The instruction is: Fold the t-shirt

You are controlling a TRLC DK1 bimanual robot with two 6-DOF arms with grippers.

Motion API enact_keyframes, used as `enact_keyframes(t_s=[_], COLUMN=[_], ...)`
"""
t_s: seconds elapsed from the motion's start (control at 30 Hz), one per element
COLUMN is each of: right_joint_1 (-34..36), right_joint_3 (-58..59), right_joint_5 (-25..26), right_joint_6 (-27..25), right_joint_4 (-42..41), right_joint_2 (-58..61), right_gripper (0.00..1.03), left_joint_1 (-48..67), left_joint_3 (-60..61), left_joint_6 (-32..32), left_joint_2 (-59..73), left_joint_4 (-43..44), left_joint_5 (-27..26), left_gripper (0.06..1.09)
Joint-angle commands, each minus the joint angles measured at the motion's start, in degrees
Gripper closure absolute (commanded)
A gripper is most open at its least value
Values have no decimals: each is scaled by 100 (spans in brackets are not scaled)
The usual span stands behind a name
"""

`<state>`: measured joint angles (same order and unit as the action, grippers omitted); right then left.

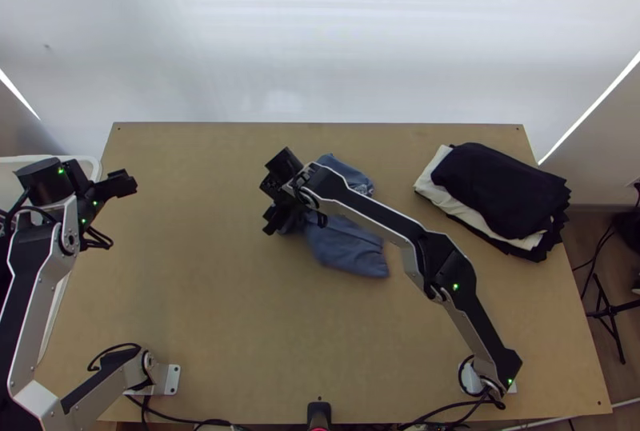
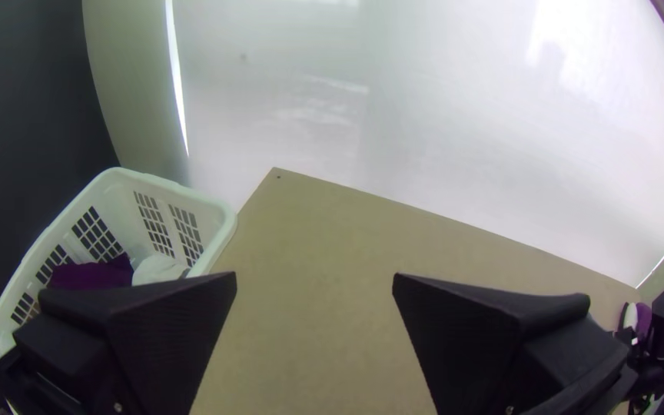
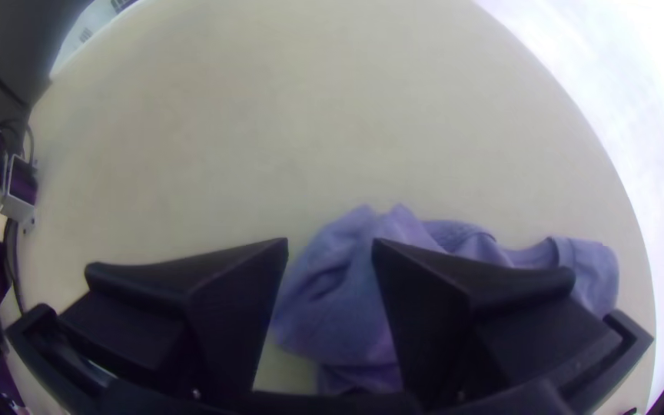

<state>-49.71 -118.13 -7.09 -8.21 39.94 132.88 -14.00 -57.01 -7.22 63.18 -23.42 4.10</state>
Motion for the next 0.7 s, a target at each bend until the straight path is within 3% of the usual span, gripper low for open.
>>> enact_keyframes(t_s=[0.0,0.07,0.17,0.67], right_joint_1=[85,85,85,445], right_joint_3=[-44,-44,-9,-431], right_joint_5=[173,243,340,340], right_joint_6=[-5,3,-41,496], right_joint_4=[5,5,-171,-206], right_joint_2=[186,212,194,-1335], right_gripper=[51,52,99,100], left_joint_1=[-6,-15,-15,-15], left_joint_3=[-91,-64,-29,-179], left_joint_6=[10,19,28,2], left_joint_2=[46,46,46,230], left_joint_4=[-31,-31,-31,48], left_joint_5=[-6,-6,-6,-14], left_gripper=[10,10,10,10])
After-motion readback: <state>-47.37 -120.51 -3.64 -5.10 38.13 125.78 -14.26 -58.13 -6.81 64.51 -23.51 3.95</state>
